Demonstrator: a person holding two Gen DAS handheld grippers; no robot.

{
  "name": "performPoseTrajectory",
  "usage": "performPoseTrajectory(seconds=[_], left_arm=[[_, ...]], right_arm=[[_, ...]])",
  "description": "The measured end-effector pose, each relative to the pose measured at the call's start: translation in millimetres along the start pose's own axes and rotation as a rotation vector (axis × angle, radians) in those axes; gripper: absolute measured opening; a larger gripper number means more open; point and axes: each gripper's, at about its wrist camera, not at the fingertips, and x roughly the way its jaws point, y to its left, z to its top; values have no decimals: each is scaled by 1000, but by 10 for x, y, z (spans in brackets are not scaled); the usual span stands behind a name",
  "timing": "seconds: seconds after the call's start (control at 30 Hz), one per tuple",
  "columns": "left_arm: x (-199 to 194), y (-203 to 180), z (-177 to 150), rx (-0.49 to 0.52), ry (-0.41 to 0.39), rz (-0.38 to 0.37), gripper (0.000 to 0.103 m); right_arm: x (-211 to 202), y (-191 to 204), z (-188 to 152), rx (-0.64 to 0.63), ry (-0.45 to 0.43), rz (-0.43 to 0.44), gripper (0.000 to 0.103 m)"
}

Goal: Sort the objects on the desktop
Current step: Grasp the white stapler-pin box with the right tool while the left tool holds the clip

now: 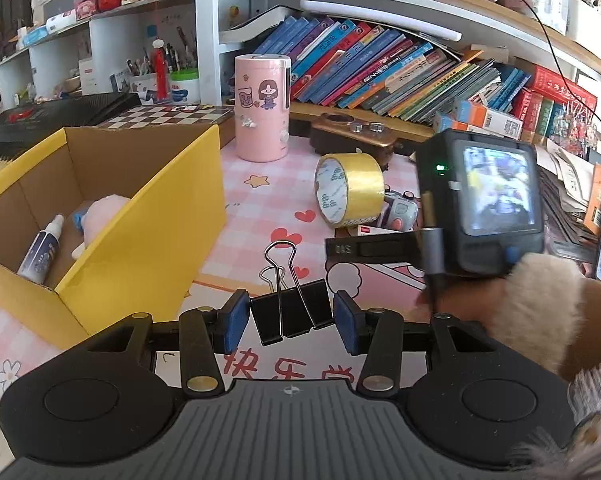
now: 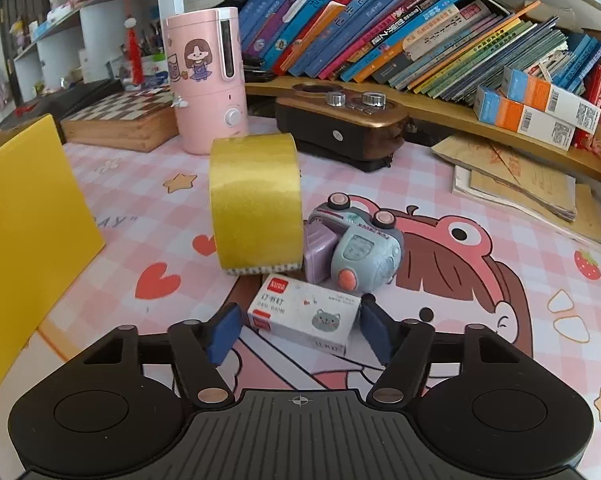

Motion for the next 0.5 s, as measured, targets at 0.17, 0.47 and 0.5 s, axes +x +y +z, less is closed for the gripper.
performPoseTrajectory(seconds=[0.17,0.47,0.5], left_arm=[[-88,34,-21,-1,-3,0,43],[-269,-12,5,23,-48,-57,43],[-291,-24,15,28,-54,-64,43]], right_arm=[[12,45,-11,31,-11,-34,63],[-375,-29,-102,-14,-51,-16,59],[-445,-44,-114,-21,-60,-16,59]])
